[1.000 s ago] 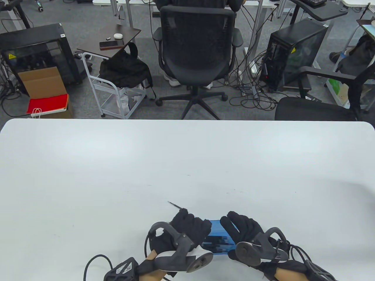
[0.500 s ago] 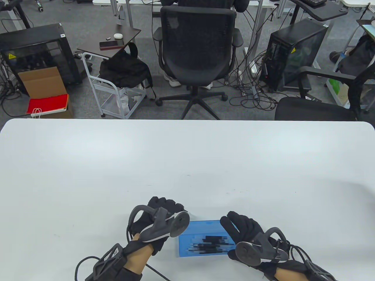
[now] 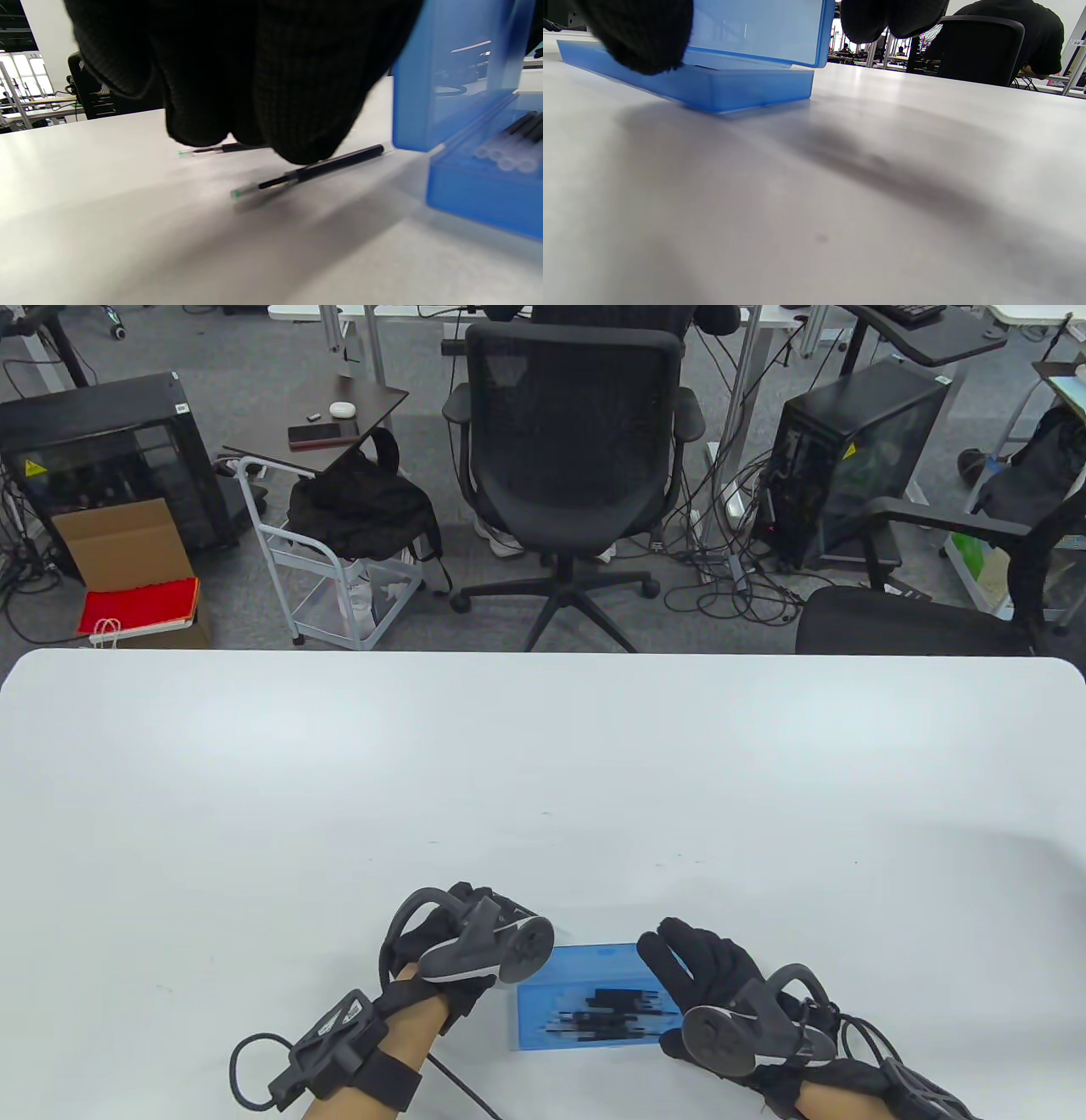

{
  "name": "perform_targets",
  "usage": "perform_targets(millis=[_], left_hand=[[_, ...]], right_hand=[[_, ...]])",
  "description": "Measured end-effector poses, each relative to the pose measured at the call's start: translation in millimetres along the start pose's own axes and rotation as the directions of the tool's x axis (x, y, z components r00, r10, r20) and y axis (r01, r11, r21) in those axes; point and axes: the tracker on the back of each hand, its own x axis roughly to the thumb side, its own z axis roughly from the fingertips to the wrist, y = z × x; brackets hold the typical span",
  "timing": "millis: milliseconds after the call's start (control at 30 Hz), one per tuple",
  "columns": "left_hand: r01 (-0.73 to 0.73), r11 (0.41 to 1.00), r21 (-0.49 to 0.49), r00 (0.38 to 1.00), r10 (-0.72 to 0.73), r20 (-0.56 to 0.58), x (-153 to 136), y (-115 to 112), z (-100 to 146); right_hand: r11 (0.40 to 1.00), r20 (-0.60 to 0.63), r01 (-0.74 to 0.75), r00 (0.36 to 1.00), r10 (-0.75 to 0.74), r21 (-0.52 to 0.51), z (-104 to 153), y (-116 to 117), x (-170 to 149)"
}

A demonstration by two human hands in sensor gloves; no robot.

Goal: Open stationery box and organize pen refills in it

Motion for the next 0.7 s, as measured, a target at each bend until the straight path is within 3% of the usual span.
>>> perform_targets(millis=[700], left_hand=[[-0.037, 0.999, -0.007, 0.999, 0.037, 0.029, -0.8, -7.5, -0.6]], right_hand=[[1.000, 0.001, 0.001, 1.000, -0.001, 0.001, 0.2, -0.3, -0.2]])
